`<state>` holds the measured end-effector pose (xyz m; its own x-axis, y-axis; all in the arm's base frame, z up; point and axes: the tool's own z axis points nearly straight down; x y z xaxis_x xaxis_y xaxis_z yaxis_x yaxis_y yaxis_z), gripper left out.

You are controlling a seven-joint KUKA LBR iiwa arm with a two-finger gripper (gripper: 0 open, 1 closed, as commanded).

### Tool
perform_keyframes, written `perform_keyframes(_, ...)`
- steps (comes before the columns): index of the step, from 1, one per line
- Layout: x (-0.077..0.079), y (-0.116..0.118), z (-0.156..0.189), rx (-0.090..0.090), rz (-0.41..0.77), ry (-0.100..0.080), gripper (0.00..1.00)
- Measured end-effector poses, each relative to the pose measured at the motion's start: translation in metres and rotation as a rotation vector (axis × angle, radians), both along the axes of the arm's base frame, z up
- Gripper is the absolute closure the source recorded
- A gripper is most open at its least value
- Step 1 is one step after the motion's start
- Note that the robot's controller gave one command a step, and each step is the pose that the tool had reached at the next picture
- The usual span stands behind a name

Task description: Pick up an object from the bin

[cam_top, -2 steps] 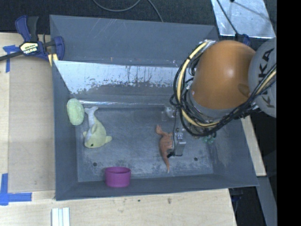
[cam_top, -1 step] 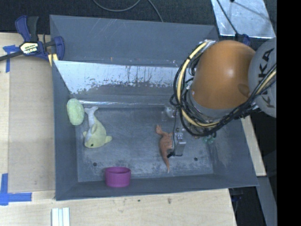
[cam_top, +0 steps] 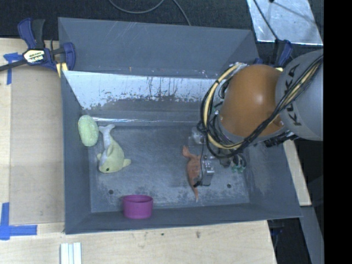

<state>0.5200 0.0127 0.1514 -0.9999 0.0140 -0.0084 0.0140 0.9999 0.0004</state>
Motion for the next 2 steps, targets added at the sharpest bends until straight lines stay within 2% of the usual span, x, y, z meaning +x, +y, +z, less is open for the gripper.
perform_keyframes(1, 0.021, -0.018, -0.062, -0.002, 0.265, 0.006, 0.0)
perform_keyframes(2, 0.01, -0.019, -0.082, -0.002, 0.315, 0.007, 0.0)
